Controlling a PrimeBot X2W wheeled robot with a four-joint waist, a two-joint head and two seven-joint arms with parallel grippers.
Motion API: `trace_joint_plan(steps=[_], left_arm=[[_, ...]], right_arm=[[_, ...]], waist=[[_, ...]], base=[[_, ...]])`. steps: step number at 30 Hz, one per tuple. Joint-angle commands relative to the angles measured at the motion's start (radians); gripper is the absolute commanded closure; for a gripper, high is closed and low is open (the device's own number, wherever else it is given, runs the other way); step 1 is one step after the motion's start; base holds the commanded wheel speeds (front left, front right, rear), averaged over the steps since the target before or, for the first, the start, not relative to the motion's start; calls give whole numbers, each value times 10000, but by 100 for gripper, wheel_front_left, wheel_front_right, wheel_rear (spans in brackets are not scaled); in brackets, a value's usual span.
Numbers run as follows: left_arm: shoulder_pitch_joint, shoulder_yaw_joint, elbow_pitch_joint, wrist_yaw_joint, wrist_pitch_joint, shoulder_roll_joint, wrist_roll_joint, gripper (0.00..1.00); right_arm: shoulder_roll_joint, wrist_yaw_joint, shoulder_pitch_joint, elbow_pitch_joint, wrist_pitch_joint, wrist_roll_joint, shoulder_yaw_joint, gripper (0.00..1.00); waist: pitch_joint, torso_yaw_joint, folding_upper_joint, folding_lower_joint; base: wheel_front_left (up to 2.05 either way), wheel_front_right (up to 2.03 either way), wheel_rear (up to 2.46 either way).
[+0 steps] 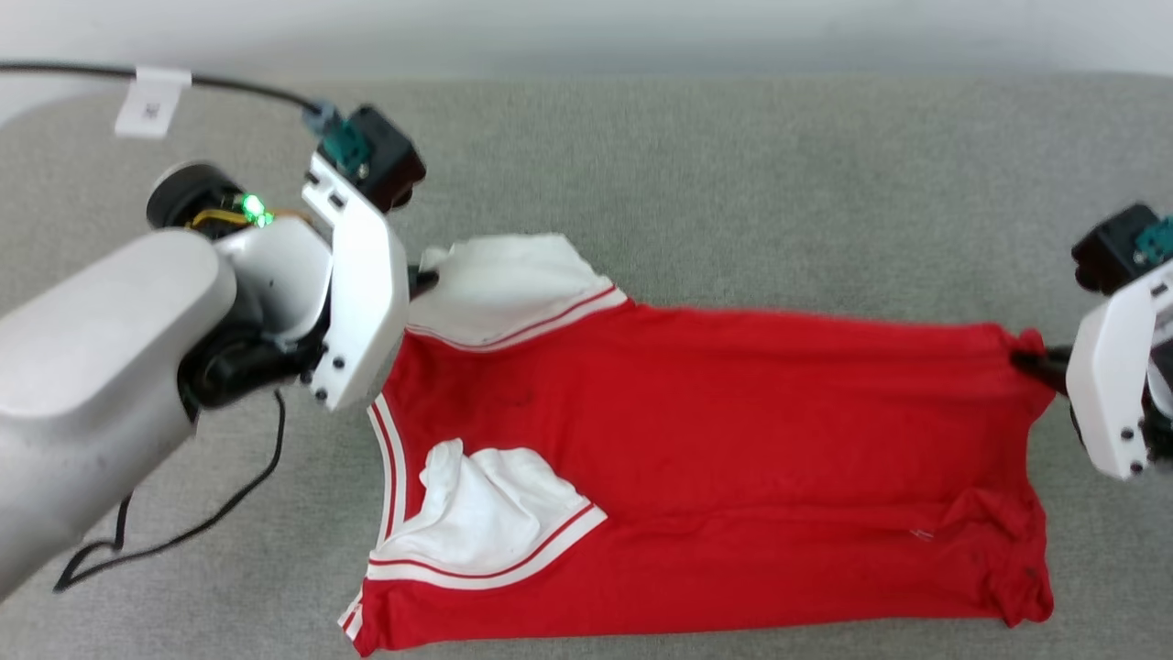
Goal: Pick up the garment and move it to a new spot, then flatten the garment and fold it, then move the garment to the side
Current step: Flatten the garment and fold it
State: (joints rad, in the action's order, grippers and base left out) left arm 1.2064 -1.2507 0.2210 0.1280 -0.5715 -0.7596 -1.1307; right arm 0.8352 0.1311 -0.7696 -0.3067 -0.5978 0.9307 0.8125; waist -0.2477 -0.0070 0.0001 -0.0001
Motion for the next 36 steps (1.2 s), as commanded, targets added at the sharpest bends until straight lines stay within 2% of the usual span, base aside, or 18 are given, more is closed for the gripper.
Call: trace_joint_plan(steps=[1,8,14,18,24,25,26,27,32,33,36], left_arm=[[-370,-43,-167,-71,44,-155,6,100],[-1835,-183,-1347,-433,61,-1034,-98,100],[-3585,-262,-2303,-880,71,-1617,-253,100],[-4542,-274,-2421,-1001,88,-1646,-215,100],[-5386,-286,-1829,-927,211,-1124,-76,100],[-5425,-285,-1717,-904,275,-1009,-77,54],[-5445,-251,-1603,-884,381,-903,-107,0],[-5409,-157,-1518,-878,545,-861,-86,0],[-5064,188,-1349,-866,1279,-1012,249,0],[-5030,310,-1397,-845,1643,-1046,374,0],[-5298,685,-1387,-1164,2898,-1047,668,0]], right_arm=[[119,-8,298,44,150,69,80,100],[275,-8,1413,197,558,376,317,100],[328,-8,2381,284,852,534,364,100],[268,-8,2816,152,984,401,428,100],[-309,-8,3033,-455,914,153,617,100],[-415,-8,2983,-564,958,107,610,100],[-533,-8,2936,-693,1000,126,570,59],[-626,-8,2884,-753,1078,163,526,2],[-369,-8,2768,-612,1670,78,261,0],[-282,-8,2788,-497,1823,81,185,0],[1,-8,2947,-135,2441,182,-269,0]], waist=[[565,-27,-1,1],[1338,-79,-1,1],[1556,-68,-1,1],[1438,-13,-1,1],[1115,-69,-1,1],[1095,-71,-1,1],[1094,-71,-1,1],[1108,-73,-1,1],[1482,-10,-1,1],[1559,-23,-1,1],[1772,-47,-1,1]], base=[[0,0,0],[0,0,0],[0,0,0],[0,0,0],[0,0,0],[0,0,0],[0,0,0],[0,0,0],[0,0,0],[0,0,0],[0,0,0]])
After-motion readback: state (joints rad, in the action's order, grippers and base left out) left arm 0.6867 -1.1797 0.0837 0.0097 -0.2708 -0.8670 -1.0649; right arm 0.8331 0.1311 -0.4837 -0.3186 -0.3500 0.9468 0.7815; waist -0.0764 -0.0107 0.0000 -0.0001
